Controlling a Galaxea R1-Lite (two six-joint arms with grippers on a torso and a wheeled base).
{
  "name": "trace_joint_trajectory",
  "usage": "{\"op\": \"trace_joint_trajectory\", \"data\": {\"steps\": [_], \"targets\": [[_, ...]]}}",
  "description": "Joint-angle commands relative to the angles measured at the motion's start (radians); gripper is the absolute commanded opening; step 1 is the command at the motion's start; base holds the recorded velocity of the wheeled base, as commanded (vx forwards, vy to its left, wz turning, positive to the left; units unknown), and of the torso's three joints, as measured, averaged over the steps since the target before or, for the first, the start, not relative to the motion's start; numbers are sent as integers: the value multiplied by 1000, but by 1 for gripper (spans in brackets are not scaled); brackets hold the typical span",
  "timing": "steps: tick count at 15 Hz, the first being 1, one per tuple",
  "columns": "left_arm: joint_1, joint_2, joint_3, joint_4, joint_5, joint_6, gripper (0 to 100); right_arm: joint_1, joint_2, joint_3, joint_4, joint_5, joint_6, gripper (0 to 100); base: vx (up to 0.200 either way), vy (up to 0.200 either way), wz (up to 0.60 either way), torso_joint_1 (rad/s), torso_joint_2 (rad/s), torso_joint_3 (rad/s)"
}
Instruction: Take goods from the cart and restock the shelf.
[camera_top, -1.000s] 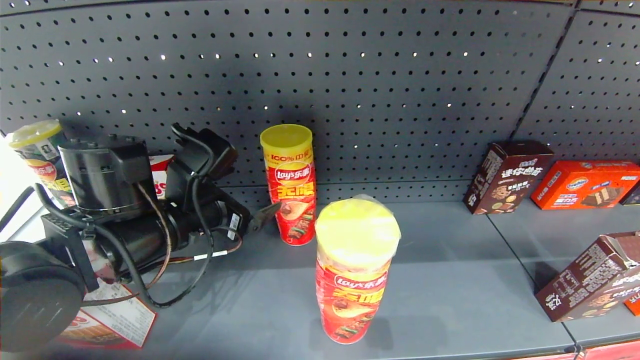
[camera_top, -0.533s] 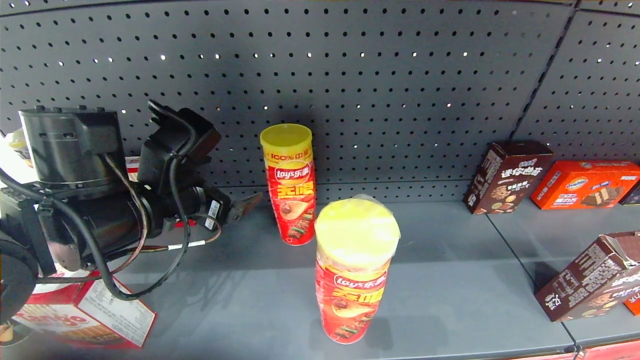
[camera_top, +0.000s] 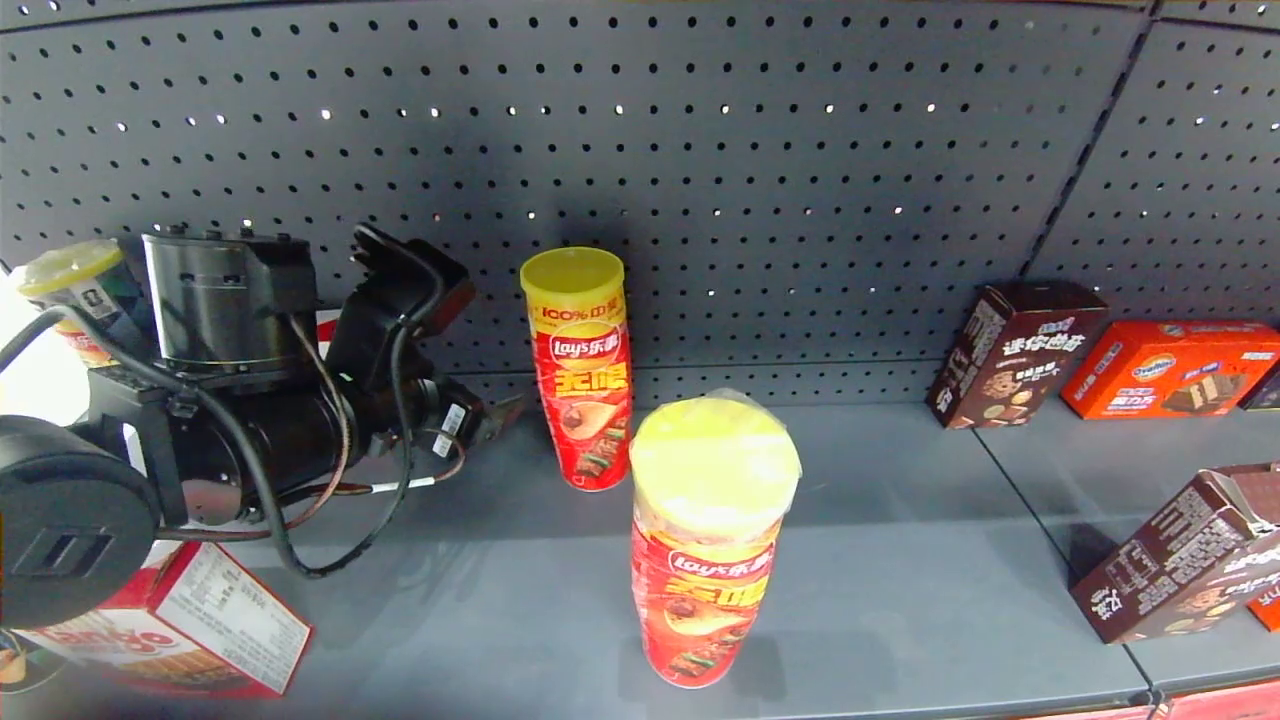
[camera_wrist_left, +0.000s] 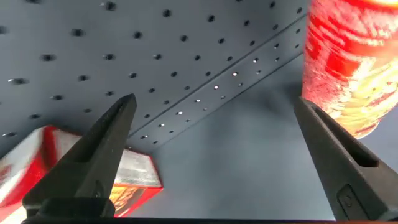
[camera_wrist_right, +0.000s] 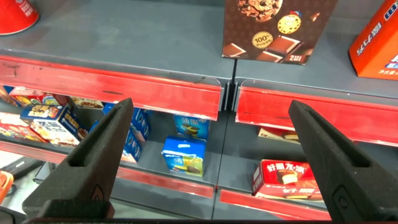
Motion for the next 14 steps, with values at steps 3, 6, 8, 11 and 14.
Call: {"op": "trace_joint_trajectory", "data": {"steps": [3,6,8,11,14], "targets": [[-6,50,-10,-3,0,-1,100,0,2,0,0,1,0,100,0,0,0,0,0,0],[-26,56,-16,-4,0,-1,100,0,2,0,0,1,0,100,0,0,0,0,0,0],[-38,77,-33,-4,0,-1,100,0,2,0,0,1,0,100,0,0,0,0,0,0],[-52,91,-48,-3,2,-1,100,0,2,0,0,1,0,100,0,0,0,0,0,0],[-58,111,-69,-1,2,-1,100,0,2,0,0,1,0,100,0,0,0,0,0,0]]}}
